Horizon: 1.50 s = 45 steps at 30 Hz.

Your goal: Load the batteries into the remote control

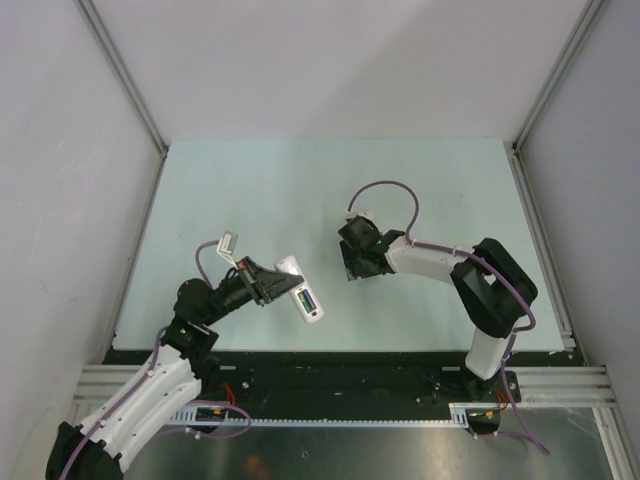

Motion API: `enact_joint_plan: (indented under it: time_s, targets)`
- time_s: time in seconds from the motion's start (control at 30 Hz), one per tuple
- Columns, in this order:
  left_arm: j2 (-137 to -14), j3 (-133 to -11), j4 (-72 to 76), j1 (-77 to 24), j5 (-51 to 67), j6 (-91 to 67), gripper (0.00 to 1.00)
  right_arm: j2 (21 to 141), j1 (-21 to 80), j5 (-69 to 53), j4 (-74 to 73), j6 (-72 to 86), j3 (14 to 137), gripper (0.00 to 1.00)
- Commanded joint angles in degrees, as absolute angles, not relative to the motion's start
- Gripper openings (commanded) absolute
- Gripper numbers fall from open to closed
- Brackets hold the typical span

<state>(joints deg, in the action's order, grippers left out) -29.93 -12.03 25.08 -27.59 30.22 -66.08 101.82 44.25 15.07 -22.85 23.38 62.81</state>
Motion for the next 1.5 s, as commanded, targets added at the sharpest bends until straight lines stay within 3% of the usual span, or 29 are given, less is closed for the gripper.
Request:
enact_joint_plan:
  time_s: [0.0, 0.23, 0.47, 0.73, 0.97, 1.27, 1.47]
  targets:
    - [-29.09, -11.95, 27.25, -27.16, 30.50, -66.97, 0.00, 103.44, 44.83, 15.30, -22.59, 21.36, 64.95, 0.64]
    - [-29.09, -11.87, 27.16, -27.16, 30.50, -66.97, 0.00, 105.64, 45.00, 14.24, -22.15, 20.13, 65.04, 0.59]
    - [-29.09, -11.60, 27.16, -27.07, 30.41, -67.06, 0.00, 106.70, 45.00, 13.71, -22.41, 20.21, 65.13, 0.40]
    - [-28.65, -11.34, 27.16, -27.16, 30.32, -67.06, 0.00, 106.09, 44.83, 13.89, -22.68, 20.30, 65.13, 0.29]
    - [-28.30, -11.25, 27.16, -27.07, 29.80, -67.24, 0.00, 101.61, 45.79, 16.78, -21.19, 21.53, 64.08, 0.01]
    - [-31.28, -15.02, 27.16, -27.16, 28.83, -65.74, 0.00, 81.16, 51.67, 21.80, -26.43, 21.18, 63.19, 0.00]
    - [-34.62, -17.49, 27.25, -27.07, 26.99, -63.55, 0.00, 68.13, 61.07, 25.12, -34.01, 18.64, 63.19, 0.00]
